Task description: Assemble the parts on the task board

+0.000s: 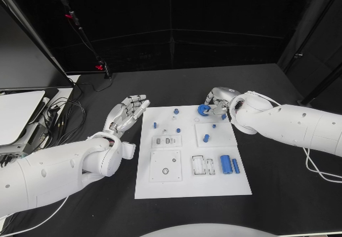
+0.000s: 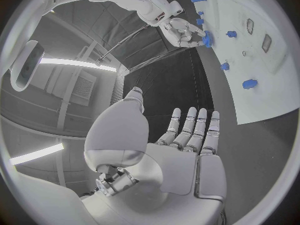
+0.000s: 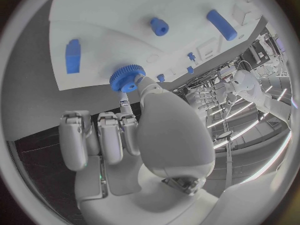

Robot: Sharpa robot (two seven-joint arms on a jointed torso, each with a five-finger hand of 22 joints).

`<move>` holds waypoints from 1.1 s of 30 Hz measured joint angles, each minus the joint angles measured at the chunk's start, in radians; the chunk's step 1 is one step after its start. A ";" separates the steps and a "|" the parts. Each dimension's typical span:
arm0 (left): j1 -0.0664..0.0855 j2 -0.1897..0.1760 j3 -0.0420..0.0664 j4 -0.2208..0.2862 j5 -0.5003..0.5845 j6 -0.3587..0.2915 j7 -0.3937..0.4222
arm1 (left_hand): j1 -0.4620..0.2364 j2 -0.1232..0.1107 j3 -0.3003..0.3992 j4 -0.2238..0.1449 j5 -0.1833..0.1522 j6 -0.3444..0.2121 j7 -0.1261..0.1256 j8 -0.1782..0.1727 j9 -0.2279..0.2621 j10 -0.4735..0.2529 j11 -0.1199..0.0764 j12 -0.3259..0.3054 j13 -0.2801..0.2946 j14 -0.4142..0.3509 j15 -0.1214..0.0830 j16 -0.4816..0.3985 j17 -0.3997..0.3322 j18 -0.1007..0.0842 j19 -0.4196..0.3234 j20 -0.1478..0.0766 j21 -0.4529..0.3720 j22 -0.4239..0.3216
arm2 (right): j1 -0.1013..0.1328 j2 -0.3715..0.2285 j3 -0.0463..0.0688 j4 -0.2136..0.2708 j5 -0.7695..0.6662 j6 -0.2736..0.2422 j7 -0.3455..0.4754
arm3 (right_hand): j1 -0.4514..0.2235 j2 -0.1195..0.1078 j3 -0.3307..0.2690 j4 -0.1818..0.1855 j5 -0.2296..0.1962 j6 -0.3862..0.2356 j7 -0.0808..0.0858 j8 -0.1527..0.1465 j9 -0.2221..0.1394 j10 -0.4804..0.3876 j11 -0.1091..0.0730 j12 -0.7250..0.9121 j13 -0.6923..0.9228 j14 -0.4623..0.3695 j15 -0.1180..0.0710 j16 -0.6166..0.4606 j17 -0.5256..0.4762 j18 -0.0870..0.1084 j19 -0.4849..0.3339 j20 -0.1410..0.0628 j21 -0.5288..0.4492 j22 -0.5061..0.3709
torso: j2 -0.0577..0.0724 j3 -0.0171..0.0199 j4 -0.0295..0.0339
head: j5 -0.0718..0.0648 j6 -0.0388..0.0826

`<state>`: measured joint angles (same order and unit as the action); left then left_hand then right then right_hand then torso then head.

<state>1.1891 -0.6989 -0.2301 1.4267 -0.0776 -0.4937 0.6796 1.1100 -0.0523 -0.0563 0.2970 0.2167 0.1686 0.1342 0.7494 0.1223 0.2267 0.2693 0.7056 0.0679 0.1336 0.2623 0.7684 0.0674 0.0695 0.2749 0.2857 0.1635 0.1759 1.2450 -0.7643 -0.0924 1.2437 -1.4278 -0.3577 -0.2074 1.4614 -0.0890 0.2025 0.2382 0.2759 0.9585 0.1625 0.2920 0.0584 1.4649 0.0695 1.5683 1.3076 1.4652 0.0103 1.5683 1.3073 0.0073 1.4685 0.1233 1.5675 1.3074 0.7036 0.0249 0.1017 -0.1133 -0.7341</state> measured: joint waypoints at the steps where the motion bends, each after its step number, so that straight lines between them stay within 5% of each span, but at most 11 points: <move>1: 0.000 0.000 0.000 0.000 0.000 0.000 0.000 | 0.000 0.000 0.000 0.000 0.000 0.000 0.000 0.000 0.000 0.000 0.000 0.000 0.000 0.000 0.000 0.000 0.000 0.000 0.000 0.000 0.000 0.000 | 0.000 -0.003 0.000 0.007 0.005 -0.012 0.007 | 0.000 0.000 0.001 -0.001 0.000 0.000 0.000 0.000 0.000 0.000 0.000 0.000 0.000 0.000 0.000 0.000 0.000 0.000 0.000 0.000 0.000 0.000 | 0.000 -0.0001 -0.0005 | 0.001 0.000; 15: 0.000 -0.002 0.000 -0.001 0.000 0.000 0.000 | -0.004 0.004 0.000 0.000 0.000 0.000 0.000 0.000 0.000 0.000 0.000 0.000 0.000 0.000 0.000 0.000 0.000 0.000 0.000 0.000 0.000 0.000 | 0.003 -0.021 0.002 0.102 0.091 -0.120 0.078 | 0.004 0.001 0.003 -0.009 0.007 0.005 0.005 -0.012 0.000 0.000 0.000 0.000 0.000 0.000 0.000 0.000 0.001 0.000 0.000 0.000 0.000 0.000 | -0.002 -0.0022 -0.0015 | 0.006 0.002; 33: 0.000 0.000 0.000 -0.001 0.000 0.000 0.000 | -0.004 0.004 0.000 0.000 0.000 0.000 0.000 0.000 0.000 0.000 0.000 0.000 0.000 0.000 0.000 0.000 0.000 0.000 0.000 0.000 0.000 0.000 | 0.003 0.116 0.002 0.064 0.098 -0.096 0.090 | 0.011 0.003 0.006 -0.015 0.007 0.007 0.007 -0.028 0.000 0.000 0.000 0.000 0.000 0.000 0.000 0.000 0.001 0.000 0.000 0.000 0.000 0.000 | -0.001 -0.0014 -0.0010 | 0.031 -0.002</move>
<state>1.1891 -0.6991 -0.2302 1.4260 -0.0777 -0.4934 0.6796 1.1061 -0.0484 -0.0563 0.2970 0.2167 0.1686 0.1342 0.7494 0.1225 0.2268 0.2693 0.7055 0.0679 0.1336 0.2623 0.7684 0.0673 0.0696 0.2750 0.2857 0.1635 0.1758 1.2484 -0.6482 -0.0901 1.3081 -1.3296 -0.4535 -0.1172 1.4719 -0.0863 0.2085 0.2230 0.2832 0.9659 0.1699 0.2636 0.0582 1.4650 0.0697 1.5683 1.3075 1.4652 0.0105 1.5683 1.3078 0.0073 1.4685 0.1234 1.5675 1.3073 0.7024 0.0235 0.1008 -0.0827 -0.7362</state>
